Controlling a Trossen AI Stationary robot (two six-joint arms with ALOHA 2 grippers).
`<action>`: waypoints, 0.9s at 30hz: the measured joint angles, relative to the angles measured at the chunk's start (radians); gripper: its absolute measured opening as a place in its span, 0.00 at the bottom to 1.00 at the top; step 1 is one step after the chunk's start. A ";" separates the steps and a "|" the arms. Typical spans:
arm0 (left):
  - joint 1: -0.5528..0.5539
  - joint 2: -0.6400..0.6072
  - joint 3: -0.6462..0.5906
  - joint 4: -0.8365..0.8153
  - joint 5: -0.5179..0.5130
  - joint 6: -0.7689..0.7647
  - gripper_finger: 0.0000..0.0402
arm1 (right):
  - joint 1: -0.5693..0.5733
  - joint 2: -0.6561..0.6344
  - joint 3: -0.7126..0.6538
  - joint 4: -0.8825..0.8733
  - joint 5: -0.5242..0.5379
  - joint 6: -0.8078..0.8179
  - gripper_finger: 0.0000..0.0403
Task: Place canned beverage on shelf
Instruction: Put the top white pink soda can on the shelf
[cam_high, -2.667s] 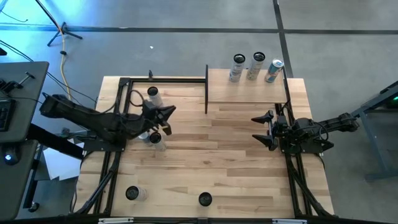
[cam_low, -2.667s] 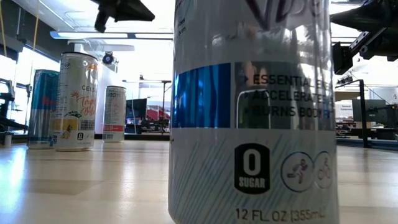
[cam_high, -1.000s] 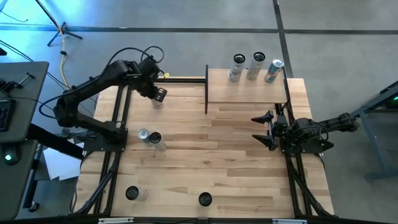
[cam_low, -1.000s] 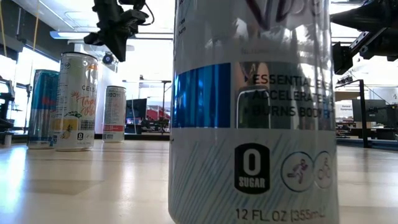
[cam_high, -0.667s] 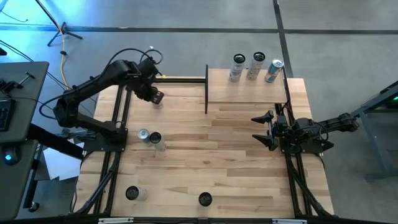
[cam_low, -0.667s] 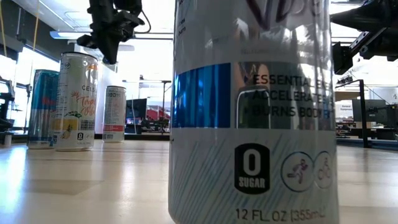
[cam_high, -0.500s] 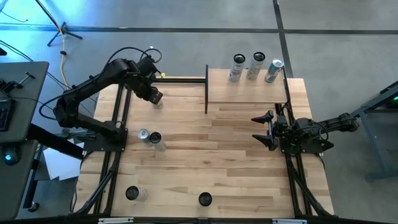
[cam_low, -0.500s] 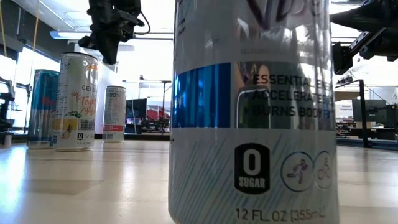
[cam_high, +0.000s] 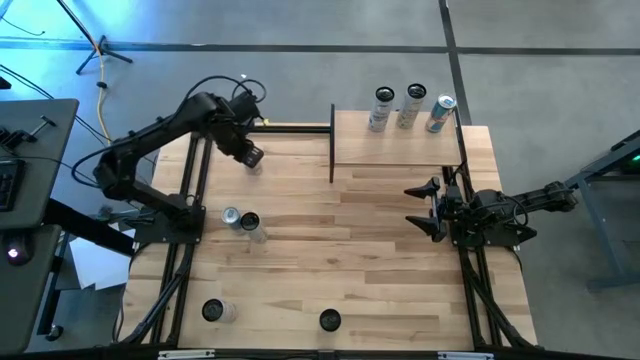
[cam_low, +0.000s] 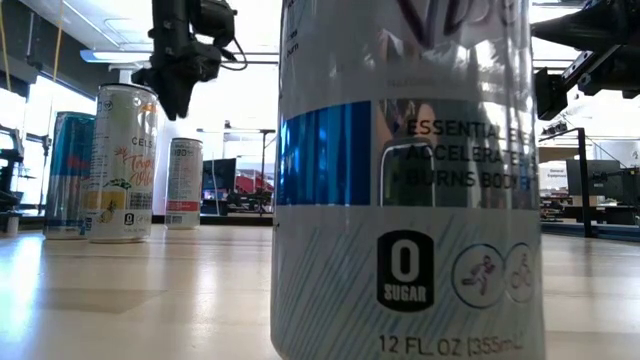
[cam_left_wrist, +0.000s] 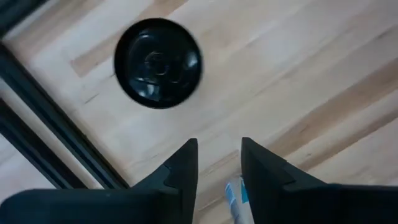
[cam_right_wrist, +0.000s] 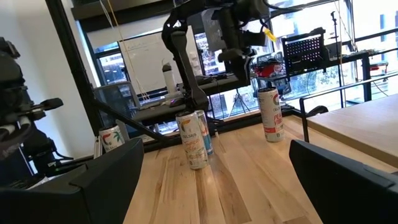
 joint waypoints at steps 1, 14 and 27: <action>0.006 0.001 0.000 -0.003 0.008 -0.019 0.26 | 0.000 0.000 0.000 0.000 0.000 0.000 0.97; 0.040 -0.001 0.004 0.024 0.017 0.013 0.50 | 0.000 0.000 0.000 0.000 -0.001 0.000 0.97; 0.123 0.023 0.039 0.031 0.024 0.119 0.56 | 0.000 0.000 0.000 0.000 -0.006 0.000 0.97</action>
